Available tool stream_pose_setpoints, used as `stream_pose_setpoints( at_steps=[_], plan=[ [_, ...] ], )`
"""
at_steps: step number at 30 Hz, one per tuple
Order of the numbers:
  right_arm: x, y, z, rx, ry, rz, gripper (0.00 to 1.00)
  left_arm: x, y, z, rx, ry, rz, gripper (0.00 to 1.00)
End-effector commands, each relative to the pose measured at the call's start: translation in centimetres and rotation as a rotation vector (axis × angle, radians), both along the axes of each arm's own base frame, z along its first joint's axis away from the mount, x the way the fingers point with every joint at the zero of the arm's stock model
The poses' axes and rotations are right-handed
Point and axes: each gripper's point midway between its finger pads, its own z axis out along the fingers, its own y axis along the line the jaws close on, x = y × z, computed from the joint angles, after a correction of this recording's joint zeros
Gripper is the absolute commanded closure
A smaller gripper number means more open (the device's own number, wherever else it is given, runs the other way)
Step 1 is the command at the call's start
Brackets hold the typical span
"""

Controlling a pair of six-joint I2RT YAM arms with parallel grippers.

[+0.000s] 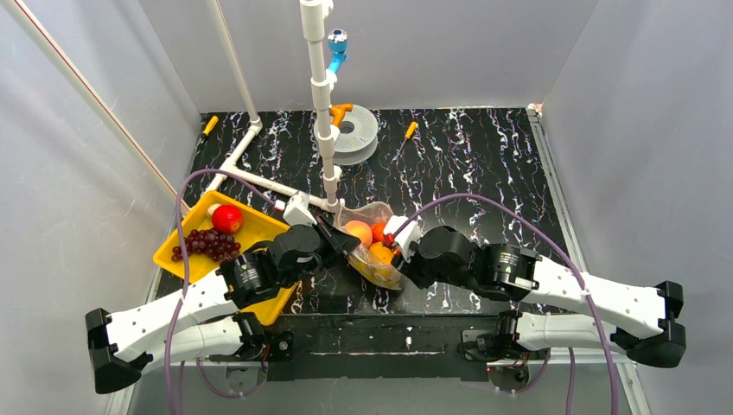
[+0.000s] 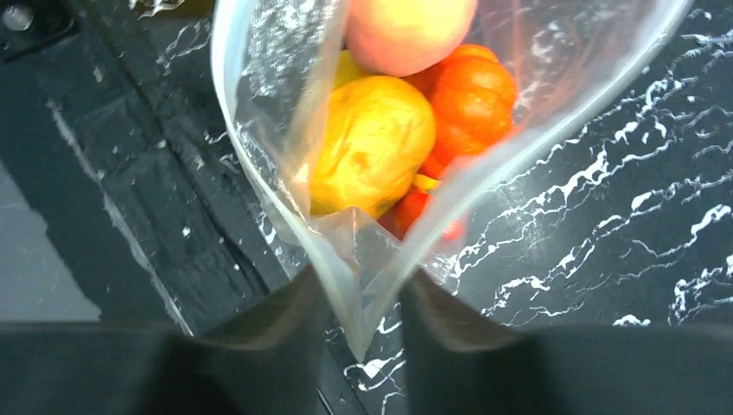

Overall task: Place the food in the zip-top bag and seal the zipper
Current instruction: Adjust the zipper food storage bag at the center of the board.

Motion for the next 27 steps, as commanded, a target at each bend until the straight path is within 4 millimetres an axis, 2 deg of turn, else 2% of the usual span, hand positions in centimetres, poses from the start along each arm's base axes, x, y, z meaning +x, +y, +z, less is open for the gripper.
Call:
stream_pose_setpoints(
  at_steps=[1, 3, 4, 7, 10, 12, 13, 17, 20, 24, 27],
  plan=[
    [3.1, 0.0, 2.0, 0.061, -0.138, -0.134, 0.74, 0.5, 0.2, 2.2, -0.029, -0.043, 0.025, 1.00],
    [3.1, 0.1, 2.5, 0.076, -0.158, -0.118, 0.96, 0.3, 0.4, 2.4, -0.003, -0.082, -0.005, 1.00],
    [3.1, 0.0, 2.6, 0.079, -0.170, -0.108, 0.99, 0.2, 0.7, 2.6, 0.024, -0.117, -0.027, 0.92],
    [2.5, 0.0, 2.2, 0.081, -0.169, -0.056, 0.99, -0.3, 1.8, 4.2, 0.151, -0.327, -0.157, 0.62],
    [1.9, 0.0, 1.5, 0.077, -0.135, -0.010, 0.99, -1.8, 3.1, 5.2, 0.343, -0.577, -0.371, 0.25],
    [1.6, -0.1, 1.3, 0.080, -0.120, 0.006, 0.99, -3.1, 4.0, 4.6, 0.443, -0.654, -0.504, 0.14],
    [1.6, -0.2, 1.3, 0.084, -0.114, 0.011, 0.99, -3.7, 4.4, 4.2, 0.477, -0.676, -0.565, 0.11],
    [1.8, -0.7, 1.7, 0.113, -0.082, 0.013, 0.99, -3.7, 6.2, 3.2, 0.549, -0.737, -0.661, 0.07],
    [2.3, -1.2, 2.1, 0.126, -0.060, -0.003, 0.99, -2.1, 6.4, 2.7, 0.519, -0.795, -0.671, 0.06],
    [2.6, -1.9, 2.0, 0.108, -0.028, -0.005, 0.99, 1.4, 6.2, 2.5, 0.444, -0.890, -0.637, 0.05],
    [2.7, -2.4, 1.6, 0.080, -0.012, -0.008, 0.99, 1.3, 4.8, 2.8, 0.308, -1.020, -0.753, 0.04]
  ],
)
